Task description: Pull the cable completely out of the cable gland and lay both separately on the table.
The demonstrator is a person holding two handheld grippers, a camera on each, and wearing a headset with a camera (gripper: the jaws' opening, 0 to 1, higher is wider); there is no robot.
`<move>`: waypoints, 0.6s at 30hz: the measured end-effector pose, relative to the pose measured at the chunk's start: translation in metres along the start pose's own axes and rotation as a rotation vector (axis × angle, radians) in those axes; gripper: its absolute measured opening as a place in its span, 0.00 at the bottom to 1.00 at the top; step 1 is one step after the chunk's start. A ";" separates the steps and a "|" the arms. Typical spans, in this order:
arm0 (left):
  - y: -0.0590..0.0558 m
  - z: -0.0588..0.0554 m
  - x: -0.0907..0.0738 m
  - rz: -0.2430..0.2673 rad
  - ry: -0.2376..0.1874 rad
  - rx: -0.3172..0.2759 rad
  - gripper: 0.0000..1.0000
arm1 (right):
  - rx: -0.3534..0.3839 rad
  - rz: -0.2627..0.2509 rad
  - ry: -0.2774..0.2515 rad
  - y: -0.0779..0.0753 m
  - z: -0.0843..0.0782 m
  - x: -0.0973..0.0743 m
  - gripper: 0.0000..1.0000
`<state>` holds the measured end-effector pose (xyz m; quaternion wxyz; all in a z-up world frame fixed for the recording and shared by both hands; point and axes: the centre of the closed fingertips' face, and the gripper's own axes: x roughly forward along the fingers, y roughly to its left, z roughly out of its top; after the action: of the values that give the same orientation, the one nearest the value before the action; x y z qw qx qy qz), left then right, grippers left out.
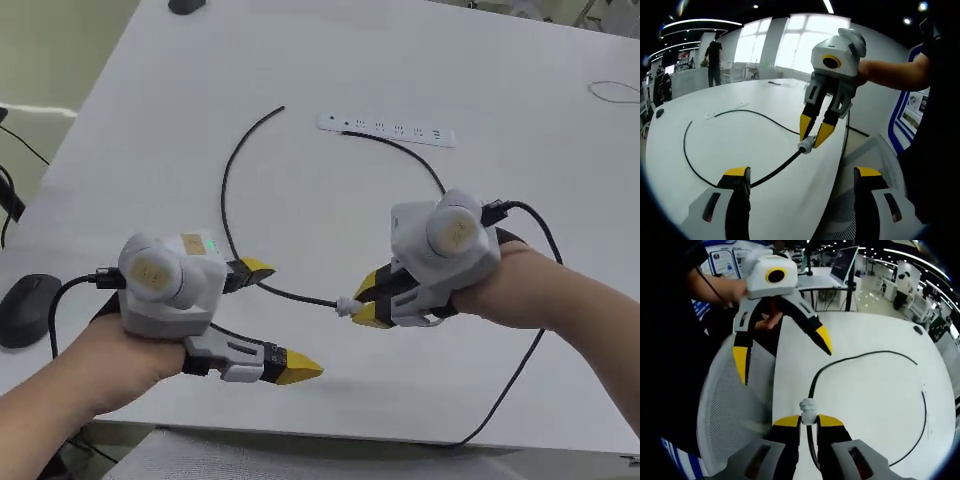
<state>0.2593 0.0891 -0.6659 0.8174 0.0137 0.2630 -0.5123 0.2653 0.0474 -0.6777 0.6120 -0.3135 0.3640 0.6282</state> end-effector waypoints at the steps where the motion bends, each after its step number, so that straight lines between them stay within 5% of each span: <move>1: 0.000 0.001 0.000 -0.003 -0.001 0.003 0.84 | -0.003 0.000 0.002 0.001 0.001 -0.001 0.06; 12: -0.003 0.013 0.005 -0.049 -0.009 0.038 0.78 | -0.054 -0.001 0.010 0.006 0.015 -0.017 0.06; 18: -0.005 0.024 0.008 -0.068 -0.048 0.048 0.70 | -0.085 0.003 0.013 0.010 0.022 -0.025 0.06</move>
<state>0.2677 0.0735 -0.6479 0.8050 0.0121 0.2311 -0.5463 0.2577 0.0530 -0.6443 0.5950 -0.3429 0.3416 0.6417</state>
